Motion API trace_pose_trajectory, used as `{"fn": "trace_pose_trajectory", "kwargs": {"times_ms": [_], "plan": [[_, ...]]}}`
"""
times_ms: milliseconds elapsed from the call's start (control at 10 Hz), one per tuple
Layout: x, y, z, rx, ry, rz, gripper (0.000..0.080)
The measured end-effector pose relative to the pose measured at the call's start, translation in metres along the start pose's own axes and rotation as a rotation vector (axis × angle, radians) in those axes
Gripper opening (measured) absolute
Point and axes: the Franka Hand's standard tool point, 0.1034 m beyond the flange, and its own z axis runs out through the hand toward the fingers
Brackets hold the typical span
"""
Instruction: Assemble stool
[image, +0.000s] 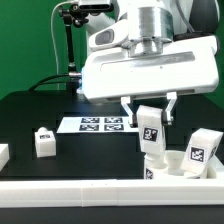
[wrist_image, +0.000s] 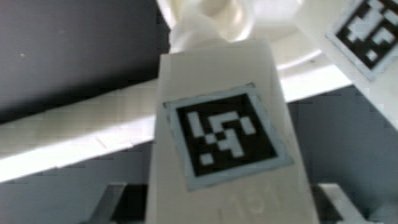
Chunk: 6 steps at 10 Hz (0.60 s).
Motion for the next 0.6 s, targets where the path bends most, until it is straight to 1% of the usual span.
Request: {"fn": "trace_pose_trajectory", "kwargs": {"times_ms": [100,300,500,600], "plan": [[-0.001,-0.0029,0.0003,0.002,0.002,-0.006,0.0327],[-0.0006,-0.0036,0.0007,0.003,0.0,-0.006,0.0327],[-0.0038,-0.009,0.0017,0.007,-0.003,-0.015,0.0327],[-0.0054,-0.0087,0.0033,0.006,-0.006,-0.016,0.0327]]}}
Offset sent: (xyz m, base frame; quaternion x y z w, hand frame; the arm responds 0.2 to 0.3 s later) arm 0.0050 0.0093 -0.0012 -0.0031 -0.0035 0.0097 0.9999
